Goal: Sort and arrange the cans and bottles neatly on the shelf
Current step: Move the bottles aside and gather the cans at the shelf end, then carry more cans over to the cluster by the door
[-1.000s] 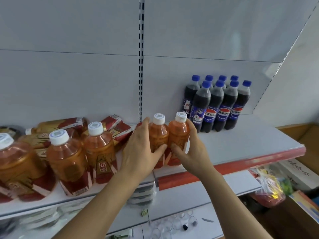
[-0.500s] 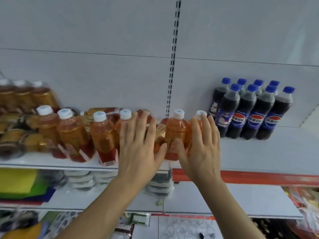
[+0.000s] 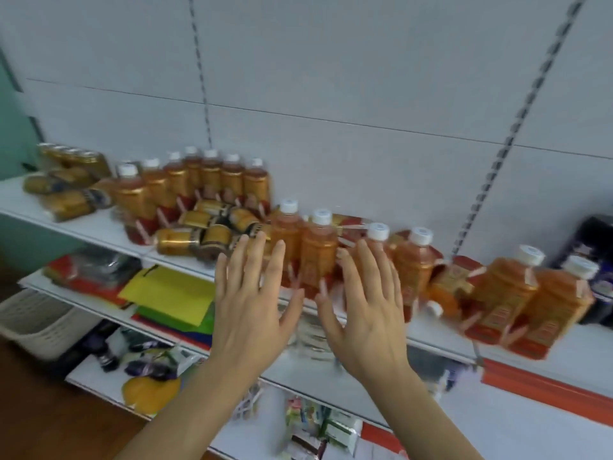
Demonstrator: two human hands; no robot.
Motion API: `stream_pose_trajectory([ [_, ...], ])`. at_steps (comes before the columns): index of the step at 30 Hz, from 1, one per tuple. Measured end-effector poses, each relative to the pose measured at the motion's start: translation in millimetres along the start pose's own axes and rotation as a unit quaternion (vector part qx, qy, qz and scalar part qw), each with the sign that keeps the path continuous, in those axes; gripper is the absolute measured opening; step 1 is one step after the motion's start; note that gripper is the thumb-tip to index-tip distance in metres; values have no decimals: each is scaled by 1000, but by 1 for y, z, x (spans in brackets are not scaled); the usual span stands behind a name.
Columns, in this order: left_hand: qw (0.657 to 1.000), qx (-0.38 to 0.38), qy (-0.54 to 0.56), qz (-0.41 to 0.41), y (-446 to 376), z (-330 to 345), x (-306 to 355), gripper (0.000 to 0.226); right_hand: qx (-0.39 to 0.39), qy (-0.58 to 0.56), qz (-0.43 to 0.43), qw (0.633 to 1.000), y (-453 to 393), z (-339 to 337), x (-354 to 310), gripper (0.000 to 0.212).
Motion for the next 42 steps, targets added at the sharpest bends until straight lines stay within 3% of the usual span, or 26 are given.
stream_pose_trajectory([
  [8, 995, -34, -34, -89, 61, -30, -158, 76, -92, 1, -52, 994, 9, 87, -143, 68],
  [13, 990, -59, -14, -130, 66, -30, -222, 76, -122, 15, -65, 990, -10, 136, -192, 69],
  [22, 985, -135, 37, -101, 20, 37, -300, 86, -144, 82, 0, 986, -64, 227, -197, 77],
  [27, 983, -170, 64, -29, -14, 76, -325, 92, -172, 107, 51, 978, -91, 259, -194, 73],
  [31, 968, -233, 89, 5, -26, 101, -331, 88, -223, 152, 71, 960, -97, 269, -188, 68],
  [42, 957, -244, 139, 74, -38, 97, -355, 86, -288, 212, 92, 929, -110, 261, -199, 76],
])
Point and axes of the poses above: each hand's wrist, its own y-axis away from the middle knuckle, its own z-axis out of the palm, x = y × z, the point moved 3 cm from there along -y, towards the middle knuckle, and after that the axes turned 10 degrees about z, right-handed, at the moved point
